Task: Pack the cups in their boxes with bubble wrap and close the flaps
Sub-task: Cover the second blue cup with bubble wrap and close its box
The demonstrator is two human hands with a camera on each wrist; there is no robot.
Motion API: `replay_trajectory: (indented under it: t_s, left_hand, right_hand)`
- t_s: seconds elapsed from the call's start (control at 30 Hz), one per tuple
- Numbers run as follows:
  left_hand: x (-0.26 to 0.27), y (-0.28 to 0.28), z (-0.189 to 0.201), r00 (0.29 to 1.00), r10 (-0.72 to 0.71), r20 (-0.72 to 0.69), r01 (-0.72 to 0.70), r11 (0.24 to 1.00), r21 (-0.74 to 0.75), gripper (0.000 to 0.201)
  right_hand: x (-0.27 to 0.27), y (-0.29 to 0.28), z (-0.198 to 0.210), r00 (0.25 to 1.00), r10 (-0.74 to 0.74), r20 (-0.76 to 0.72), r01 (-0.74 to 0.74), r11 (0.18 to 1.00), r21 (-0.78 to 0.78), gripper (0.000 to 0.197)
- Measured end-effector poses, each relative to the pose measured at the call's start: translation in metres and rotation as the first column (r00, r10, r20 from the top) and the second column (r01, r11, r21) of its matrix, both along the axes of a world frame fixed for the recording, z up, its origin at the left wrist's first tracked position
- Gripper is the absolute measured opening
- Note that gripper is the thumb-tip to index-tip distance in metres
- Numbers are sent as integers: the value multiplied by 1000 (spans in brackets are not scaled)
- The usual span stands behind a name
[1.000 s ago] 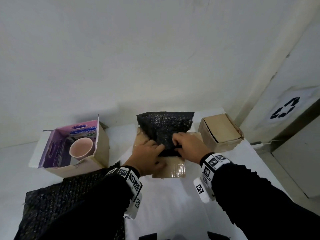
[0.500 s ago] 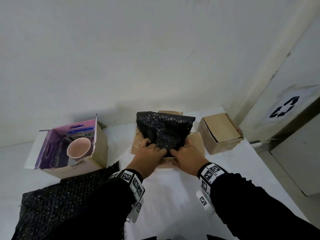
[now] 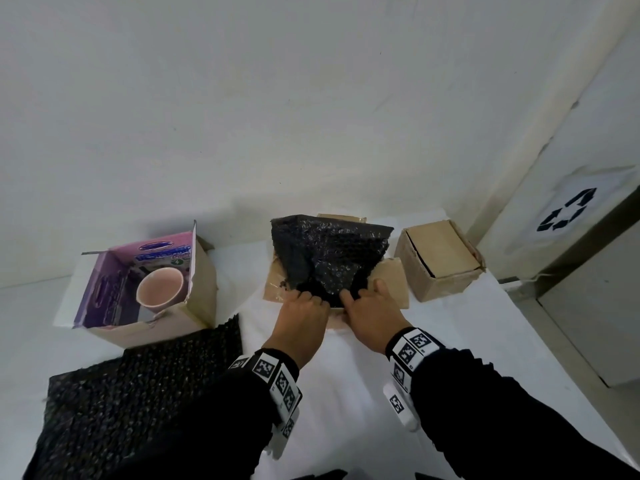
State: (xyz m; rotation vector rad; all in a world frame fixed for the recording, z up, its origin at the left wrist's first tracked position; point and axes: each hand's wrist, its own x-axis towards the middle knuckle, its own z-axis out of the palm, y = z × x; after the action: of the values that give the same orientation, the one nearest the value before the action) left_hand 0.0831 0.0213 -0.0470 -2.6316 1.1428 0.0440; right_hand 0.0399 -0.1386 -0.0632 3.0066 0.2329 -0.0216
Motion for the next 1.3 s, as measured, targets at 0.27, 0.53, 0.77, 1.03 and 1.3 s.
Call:
replay_trajectory:
  t_s: [0.27, 0.53, 0.77, 1.03, 1.3]
  left_hand:
    - [10, 10, 5, 999, -51, 0, 51, 987, -149, 34]
    - [23, 13, 2, 987, -91, -130, 53, 962, -267, 32]
    - [53, 15, 16, 990, 121, 74, -27, 671, -741, 35]
    - [108, 3, 7, 911, 168, -376, -407, 507, -760, 56]
    - [108, -7, -14, 997, -47, 59, 72, 816, -573, 22]
  right_hand:
    - [6, -16, 29, 999, -25, -26, 33, 924, 380, 39]
    - [44, -44, 59, 713, -702, 6, 316, 328, 890, 52]
    - [70, -47, 52, 795, -602, 75, 87, 236, 968, 26]
    - [60, -45, 20, 960, -263, 94, 88, 603, 793, 35]
    - [73, -29, 12, 938, -255, 234, 166, 925, 341, 23]
